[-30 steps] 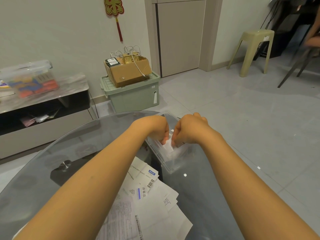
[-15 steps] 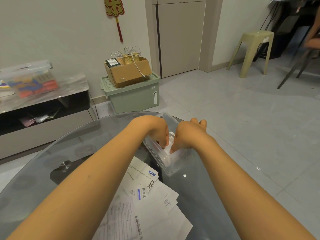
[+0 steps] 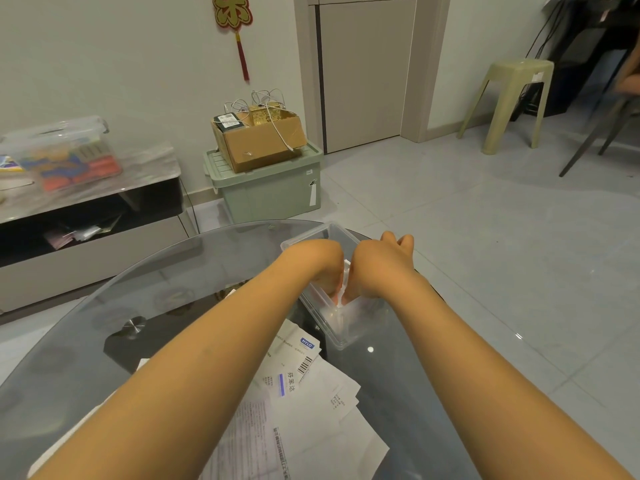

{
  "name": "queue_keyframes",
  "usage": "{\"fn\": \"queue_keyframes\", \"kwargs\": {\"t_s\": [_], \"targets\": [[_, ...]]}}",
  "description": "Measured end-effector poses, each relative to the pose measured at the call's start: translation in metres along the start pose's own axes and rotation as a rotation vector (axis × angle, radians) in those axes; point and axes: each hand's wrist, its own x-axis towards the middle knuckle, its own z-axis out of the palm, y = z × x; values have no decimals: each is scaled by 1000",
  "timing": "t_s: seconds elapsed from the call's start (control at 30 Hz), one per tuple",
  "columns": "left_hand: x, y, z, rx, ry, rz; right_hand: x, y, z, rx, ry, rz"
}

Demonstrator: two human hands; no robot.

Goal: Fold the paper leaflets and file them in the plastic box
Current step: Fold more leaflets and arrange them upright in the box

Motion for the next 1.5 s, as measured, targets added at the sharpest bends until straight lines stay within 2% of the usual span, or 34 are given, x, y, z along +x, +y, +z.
{"fn": "queue_keyframes", "kwargs": {"t_s": [0.2,0.47,0.63,0.87,1.07,1.17,1.3,1.5], "targets": [[3,11,2,26,50,23,-3,0,-3,7,-14,-9],[7,8,10,-252,209,-65,-2,10,-12,255,-53,2],[5,7,11,-195,220,-63,-5,11,-11,291,-27,-8],[-5,4,4,-124,167,-46,-10,18,-18,354,-70,-18],[-15,0,2,-66,207,-119,-24,19,-28,361,-8,-54],[-32,0,-2,-114,299,-125,-34,17,-35,345,82,-84],[-71,2,-2,-218,559,-149,-55,8,-42,291,230,-195],[-151,13,35,-453,750,-256,-106,3,-24,523,289,-336]]}}
